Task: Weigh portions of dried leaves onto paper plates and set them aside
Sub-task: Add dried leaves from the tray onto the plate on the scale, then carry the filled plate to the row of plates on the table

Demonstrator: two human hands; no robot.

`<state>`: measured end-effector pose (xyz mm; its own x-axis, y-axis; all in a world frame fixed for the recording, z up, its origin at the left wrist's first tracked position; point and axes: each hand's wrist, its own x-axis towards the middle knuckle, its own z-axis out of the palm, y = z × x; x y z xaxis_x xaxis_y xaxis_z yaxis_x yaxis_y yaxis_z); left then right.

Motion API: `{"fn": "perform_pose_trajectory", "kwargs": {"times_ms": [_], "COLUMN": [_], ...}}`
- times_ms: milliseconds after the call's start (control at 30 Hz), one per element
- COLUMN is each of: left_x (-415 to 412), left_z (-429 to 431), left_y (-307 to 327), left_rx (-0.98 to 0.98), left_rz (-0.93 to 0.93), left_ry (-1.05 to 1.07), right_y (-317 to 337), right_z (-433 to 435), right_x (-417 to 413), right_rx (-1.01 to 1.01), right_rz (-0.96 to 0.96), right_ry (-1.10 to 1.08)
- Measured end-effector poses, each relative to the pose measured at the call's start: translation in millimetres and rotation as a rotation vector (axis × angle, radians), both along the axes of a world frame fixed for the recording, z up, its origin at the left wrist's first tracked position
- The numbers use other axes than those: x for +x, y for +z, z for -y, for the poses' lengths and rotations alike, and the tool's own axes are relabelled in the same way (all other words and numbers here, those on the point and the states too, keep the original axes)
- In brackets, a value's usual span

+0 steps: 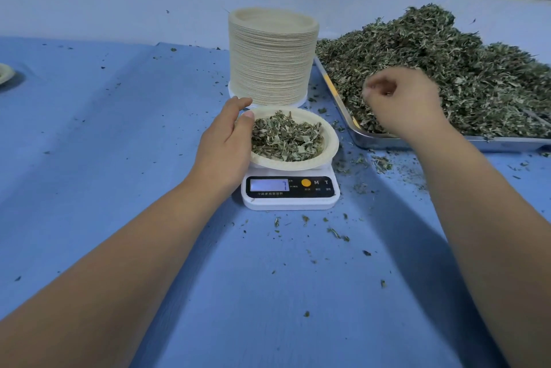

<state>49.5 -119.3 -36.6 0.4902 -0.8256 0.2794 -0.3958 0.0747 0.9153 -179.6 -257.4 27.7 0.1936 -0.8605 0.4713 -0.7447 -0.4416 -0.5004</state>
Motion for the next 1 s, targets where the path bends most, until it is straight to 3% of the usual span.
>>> {"fn": "perform_pose_trajectory", "kwargs": {"times_ms": [100, 267, 433, 633, 733, 833, 1000], "left_x": [-1, 1, 1, 6, 23, 53, 112], "left_z": [1, 6, 9, 8, 1, -17, -53], "left_y": [1, 2, 7, 24, 36, 43, 46], "left_rx": [0.014, 0.029, 0.041, -0.007, -0.089, -0.121, -0.153], "left_rz": [-0.018, -0.131, -0.417, -0.754, -0.843, -0.842, -0.823], "left_ry": [0.005, 0.012, 0.024, 0.146, 0.245, 0.329, 0.475], "right_y": [-21, -25, -34, -30, -25, -21, -21], "right_z": [-5, -44, -68, -83, -93, -102, -112], "right_x": [-12, -3, 13, 27, 42, 70, 142], "right_rx": [0.053, -0.181, 0.028, 0.165, 0.163, 0.101, 0.101], "right_rz": [-0.113, -0.195, -0.244, -0.071, -0.109, -0.215, -0.226], "right_ry": [-0.005, 0.166, 0.298, 0.399, 0.463, 0.545, 0.701]}}
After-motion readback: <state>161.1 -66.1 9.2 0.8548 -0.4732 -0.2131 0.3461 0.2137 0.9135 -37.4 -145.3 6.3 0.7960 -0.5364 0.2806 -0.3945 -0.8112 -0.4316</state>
